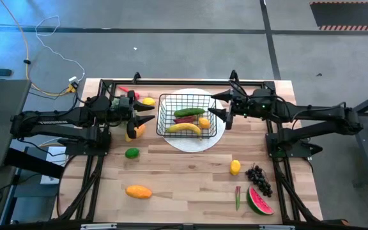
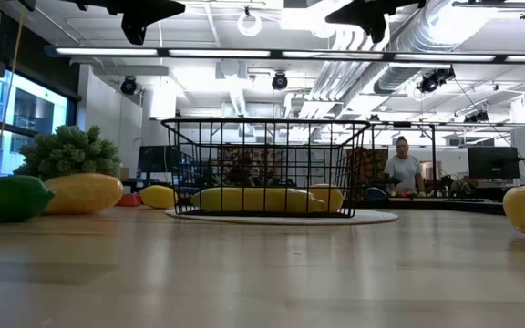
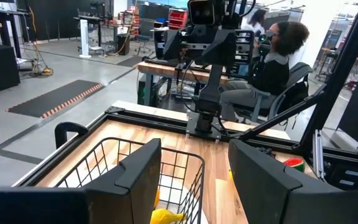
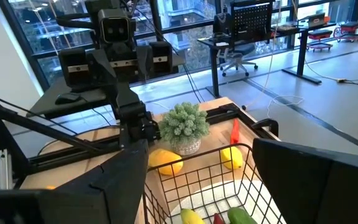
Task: Build produce basket
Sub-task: Put the green lime into the wire basket
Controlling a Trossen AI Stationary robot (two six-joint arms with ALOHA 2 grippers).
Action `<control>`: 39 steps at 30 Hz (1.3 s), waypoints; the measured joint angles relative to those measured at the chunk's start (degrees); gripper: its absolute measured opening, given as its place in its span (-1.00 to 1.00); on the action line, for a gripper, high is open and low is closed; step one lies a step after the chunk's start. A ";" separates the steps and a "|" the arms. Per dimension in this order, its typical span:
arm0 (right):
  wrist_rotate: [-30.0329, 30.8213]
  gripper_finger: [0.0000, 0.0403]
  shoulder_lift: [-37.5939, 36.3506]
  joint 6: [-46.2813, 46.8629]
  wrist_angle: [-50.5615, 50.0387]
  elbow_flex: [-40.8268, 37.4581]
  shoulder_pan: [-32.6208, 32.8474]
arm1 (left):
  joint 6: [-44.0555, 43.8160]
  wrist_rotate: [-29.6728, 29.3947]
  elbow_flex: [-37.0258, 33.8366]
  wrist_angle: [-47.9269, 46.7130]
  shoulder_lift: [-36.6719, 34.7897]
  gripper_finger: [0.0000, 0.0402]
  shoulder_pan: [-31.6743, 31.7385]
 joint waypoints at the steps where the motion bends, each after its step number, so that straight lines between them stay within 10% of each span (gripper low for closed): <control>1: 0.00 0.34 0.00 0.00 0.02 0.00 0.00 | 0.00 0.00 0.00 0.00 0.00 -0.11 -0.02; 31: -9.29 0.34 4.42 -2.45 2.81 0.00 0.00 | -4.16 0.86 0.17 -0.30 0.00 -0.11 0.00; 39: -8.27 0.34 4.44 -2.39 2.49 0.00 0.00 | -7.59 8.80 10.92 -31.68 0.55 -0.11 -2.06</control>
